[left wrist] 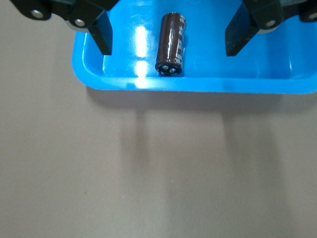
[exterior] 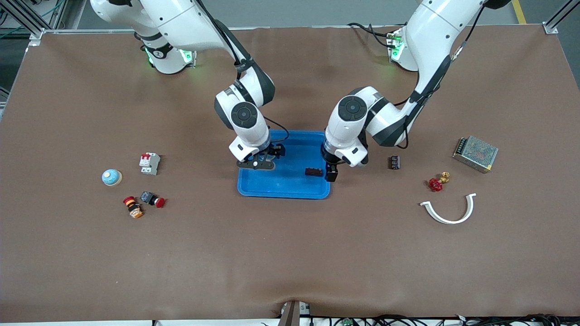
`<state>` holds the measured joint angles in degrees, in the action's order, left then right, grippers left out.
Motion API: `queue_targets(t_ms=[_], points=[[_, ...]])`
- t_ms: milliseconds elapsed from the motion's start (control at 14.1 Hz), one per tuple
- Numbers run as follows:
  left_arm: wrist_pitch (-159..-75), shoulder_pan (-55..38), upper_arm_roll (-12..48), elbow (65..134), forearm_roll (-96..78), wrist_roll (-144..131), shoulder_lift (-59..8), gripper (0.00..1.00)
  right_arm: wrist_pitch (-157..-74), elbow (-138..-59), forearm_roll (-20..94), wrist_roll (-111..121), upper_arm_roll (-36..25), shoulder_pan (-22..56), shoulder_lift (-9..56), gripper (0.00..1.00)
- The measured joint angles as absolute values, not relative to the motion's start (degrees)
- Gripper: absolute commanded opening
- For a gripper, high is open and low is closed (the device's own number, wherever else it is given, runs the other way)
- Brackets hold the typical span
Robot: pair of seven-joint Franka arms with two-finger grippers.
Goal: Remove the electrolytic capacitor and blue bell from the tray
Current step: 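Grasp the second bell with the right gripper while the left gripper grasps the capacitor, then lift the bell with the right gripper while the left gripper lifts the capacitor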
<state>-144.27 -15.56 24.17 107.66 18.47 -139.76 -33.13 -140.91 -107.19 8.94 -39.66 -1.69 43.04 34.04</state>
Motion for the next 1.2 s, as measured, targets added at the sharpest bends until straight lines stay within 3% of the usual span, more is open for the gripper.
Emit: queue_targets(t_ms=[849, 1062, 1203], points=[[-144.2, -24.0, 19.0, 101.4, 19.8, -144.2, -38.7, 1.0, -144.6, -109.4, 8.9, -39.7, -1.7, 43.6, 35.1, 1.0], [-144.2, -24.0, 18.8, 101.2, 21.3, -144.2, -39.4, 1.0, -144.7, -109.4, 8.9, -39.7, -1.8, 43.6, 35.1, 0.61], [-144.2, -24.0, 18.8, 101.2, 21.8, -144.2, -39.9, 1.0, -144.6, -109.4, 8.9, -39.7, -2.0, 43.6, 34.8, 0.43]])
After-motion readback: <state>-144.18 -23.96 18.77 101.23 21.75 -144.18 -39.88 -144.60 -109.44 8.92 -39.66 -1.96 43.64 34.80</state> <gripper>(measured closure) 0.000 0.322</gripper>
